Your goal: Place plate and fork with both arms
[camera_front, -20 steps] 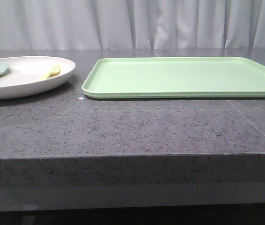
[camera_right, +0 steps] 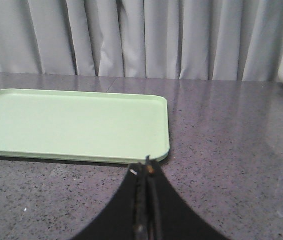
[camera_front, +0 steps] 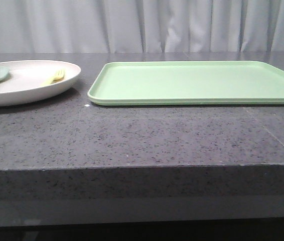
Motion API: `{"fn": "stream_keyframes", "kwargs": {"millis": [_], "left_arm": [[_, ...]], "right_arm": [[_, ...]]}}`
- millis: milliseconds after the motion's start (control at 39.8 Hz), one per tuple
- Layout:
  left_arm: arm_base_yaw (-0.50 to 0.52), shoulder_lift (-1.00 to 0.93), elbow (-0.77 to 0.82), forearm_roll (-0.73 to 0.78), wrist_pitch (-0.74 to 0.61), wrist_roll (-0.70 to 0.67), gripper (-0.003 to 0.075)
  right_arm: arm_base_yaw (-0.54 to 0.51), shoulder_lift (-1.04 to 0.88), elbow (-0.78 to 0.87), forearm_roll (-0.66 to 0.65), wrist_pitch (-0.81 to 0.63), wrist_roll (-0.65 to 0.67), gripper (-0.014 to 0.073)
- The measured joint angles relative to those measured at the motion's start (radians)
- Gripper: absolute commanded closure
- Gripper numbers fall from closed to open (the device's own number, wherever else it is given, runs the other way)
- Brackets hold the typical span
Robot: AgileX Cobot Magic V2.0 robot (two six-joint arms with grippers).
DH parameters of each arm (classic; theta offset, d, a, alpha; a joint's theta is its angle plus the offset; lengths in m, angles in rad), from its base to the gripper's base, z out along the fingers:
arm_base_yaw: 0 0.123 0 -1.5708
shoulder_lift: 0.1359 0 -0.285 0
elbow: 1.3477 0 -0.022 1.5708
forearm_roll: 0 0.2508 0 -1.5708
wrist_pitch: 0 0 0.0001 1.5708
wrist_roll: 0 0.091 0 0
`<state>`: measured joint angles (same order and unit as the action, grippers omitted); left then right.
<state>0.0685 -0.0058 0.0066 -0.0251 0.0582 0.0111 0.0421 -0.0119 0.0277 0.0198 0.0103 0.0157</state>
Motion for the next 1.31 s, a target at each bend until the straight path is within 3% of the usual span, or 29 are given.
{"fn": "stream_keyframes", "kwargs": {"millis": [352,603,805,1031,1307], "left_arm": [[0.000,0.000,-0.062,-0.002,-0.058,0.000,0.0738],[0.000,0.072,-0.430,-0.003,0.206,0.000,0.0738],[0.000,0.252,-0.653,-0.003,0.453,0.000,0.0738],[0.000,0.369,-0.675,-0.003,0.509,0.000,0.0738],[0.000,0.389,-0.675,-0.003,0.515,0.000,0.0738]], "right_arm": [[0.000,0.000,-0.031,0.000,-0.076,0.000,0.0661],[0.000,0.030,-0.311,0.000,0.179,0.000,0.0661],[0.000,0.206,-0.471,0.000,0.313,0.000,0.0661],[0.000,0.368,-0.498,0.000,0.299,0.000,0.0661],[0.002,0.396,-0.498,0.000,0.297,0.000,0.0661]]}}
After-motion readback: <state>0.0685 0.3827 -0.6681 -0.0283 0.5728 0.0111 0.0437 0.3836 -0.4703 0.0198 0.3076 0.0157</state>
